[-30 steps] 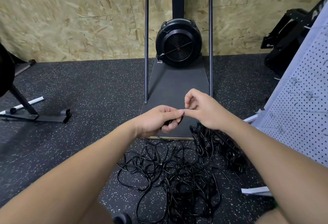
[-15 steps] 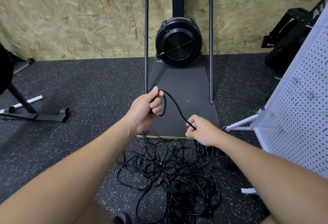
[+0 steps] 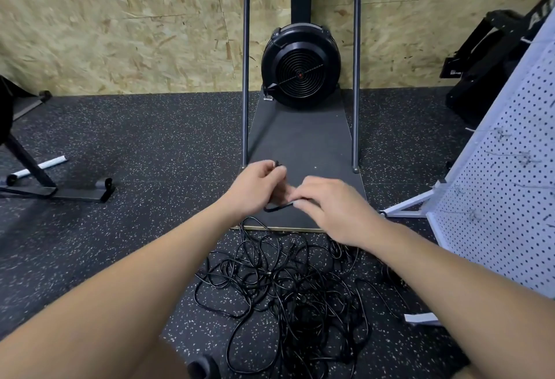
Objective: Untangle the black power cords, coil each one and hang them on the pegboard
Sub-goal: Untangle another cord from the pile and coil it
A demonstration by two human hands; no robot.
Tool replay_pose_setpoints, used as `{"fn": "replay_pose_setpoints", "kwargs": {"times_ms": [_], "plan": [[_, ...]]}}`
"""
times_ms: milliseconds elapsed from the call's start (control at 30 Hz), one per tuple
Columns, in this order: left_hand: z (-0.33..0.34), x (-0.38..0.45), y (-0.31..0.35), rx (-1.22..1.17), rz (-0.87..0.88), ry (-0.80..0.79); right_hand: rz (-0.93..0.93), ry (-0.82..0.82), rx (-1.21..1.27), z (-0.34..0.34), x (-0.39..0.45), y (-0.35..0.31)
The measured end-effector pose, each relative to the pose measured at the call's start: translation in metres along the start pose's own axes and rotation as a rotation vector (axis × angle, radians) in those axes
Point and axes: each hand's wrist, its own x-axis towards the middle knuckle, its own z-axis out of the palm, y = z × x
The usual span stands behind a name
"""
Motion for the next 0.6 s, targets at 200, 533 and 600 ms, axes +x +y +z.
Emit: {"fn": "replay_pose_setpoints", "kwargs": {"times_ms": [200, 533, 600], "plan": [[0.012, -0.012, 0.013, -0.046, -0.042, -0.316, 0.265, 0.231, 0.166, -0.036, 0.000, 0.015], [0.017, -0.019, 0.019, -0.253, -0.129, -0.370, 0.411, 0.115, 0.452, -0.029, 0.001, 0.042], [0.017, -0.018, 0.023, -0.323, -0.104, -0.306, 0.523, 0.009, 0.464, -0.017, -0.007, 0.051]]}}
